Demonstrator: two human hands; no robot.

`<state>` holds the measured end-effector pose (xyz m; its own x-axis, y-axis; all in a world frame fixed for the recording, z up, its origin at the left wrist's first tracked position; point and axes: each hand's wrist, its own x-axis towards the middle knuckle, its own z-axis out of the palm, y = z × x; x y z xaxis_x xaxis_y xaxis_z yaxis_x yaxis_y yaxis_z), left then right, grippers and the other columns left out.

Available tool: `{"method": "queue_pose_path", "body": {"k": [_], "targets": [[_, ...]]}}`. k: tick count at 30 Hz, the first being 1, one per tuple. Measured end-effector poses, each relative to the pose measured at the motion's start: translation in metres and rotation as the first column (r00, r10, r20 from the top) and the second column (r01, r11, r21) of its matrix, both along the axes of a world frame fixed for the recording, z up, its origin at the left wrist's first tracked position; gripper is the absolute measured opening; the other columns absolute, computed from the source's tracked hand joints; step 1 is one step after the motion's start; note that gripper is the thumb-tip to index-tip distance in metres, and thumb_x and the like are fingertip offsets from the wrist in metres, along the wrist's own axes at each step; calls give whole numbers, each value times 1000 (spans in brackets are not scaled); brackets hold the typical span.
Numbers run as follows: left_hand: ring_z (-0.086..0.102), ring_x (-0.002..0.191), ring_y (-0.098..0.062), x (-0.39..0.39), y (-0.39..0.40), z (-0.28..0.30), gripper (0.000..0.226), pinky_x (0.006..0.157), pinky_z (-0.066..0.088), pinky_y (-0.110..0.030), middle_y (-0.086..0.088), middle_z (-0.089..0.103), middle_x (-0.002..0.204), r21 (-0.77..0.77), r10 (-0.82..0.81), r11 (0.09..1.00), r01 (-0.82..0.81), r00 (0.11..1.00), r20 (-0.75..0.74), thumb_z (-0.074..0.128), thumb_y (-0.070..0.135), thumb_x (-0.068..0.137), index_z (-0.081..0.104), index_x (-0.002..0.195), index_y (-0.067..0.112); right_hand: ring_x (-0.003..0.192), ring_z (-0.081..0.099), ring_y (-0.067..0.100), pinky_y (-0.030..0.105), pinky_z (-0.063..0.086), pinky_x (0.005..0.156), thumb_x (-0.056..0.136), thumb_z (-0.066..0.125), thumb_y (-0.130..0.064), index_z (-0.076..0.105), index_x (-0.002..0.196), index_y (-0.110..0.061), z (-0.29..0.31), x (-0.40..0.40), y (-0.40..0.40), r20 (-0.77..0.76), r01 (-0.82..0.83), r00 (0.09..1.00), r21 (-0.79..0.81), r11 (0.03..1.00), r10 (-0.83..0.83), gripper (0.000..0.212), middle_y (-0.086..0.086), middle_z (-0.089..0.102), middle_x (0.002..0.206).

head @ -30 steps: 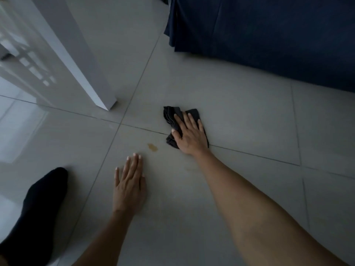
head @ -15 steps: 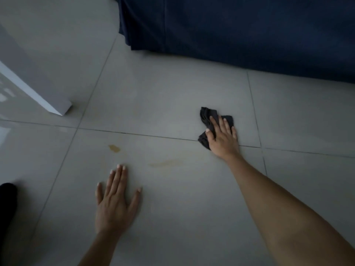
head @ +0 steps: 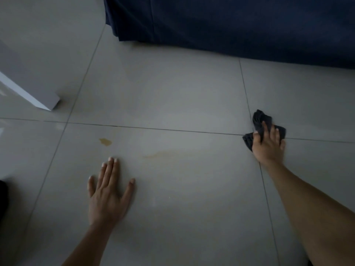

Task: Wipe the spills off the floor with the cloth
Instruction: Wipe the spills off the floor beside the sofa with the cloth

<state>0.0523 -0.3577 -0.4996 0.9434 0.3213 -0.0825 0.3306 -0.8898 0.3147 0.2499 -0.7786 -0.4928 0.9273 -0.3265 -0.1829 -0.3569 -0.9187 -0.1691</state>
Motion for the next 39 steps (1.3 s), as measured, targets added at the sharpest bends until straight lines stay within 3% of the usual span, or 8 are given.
{"method": "queue_pose_path", "body": {"k": [8, 12, 16, 27, 39], "targets": [[5, 147, -9, -7, 16, -1, 80, 118, 5, -40, 12, 5, 158, -48, -105, 994, 103, 993, -52, 16, 70, 86, 13, 153, 25, 150, -5, 19, 49, -5, 119, 98, 15, -51, 4, 154, -29, 1, -38, 32, -48, 156, 987, -5, 988, -156, 61, 3, -3, 163], [10, 146, -8, -35, 50, 4, 77, 118, 7, -46, 14, 9, 158, 46, -170, 983, 176, 980, -103, 15, 71, 85, 13, 152, 32, 150, -4, 20, 50, -3, 119, 97, 15, -51, 4, 154, -29, 2, -44, 63, -55, 131, 990, -6, 991, -131, 62, 4, -2, 163], [15, 145, -9, -42, 51, 6, 73, 117, 16, -47, 12, 14, 158, 28, -125, 992, 127, 989, -76, 18, 67, 88, 18, 151, 31, 150, -4, 20, 50, -4, 118, 98, 16, -51, 4, 154, -29, -1, -46, 105, -35, 58, 998, -13, 998, -59, 62, 4, -2, 163], [17, 145, -7, -41, 55, 3, 61, 117, 15, -41, 12, 18, 158, -10, -114, 993, 114, 993, -29, 27, 51, 93, 23, 150, 31, 150, -5, 21, 51, -6, 118, 97, 18, -52, 5, 154, -28, -1, -28, 247, 4, -167, 986, 2, 986, 167, 64, 5, -4, 163], [18, 144, -4, -39, 55, 2, 66, 117, 13, -37, 9, 22, 157, -59, -71, 996, 71, 997, 0, 36, 50, 91, 28, 150, 21, 150, -2, 22, 51, -5, 117, 96, 24, -51, 11, 154, -28, -4, -7, 410, 94, -457, 888, 98, 884, 449, 64, 4, 4, 163]]}}
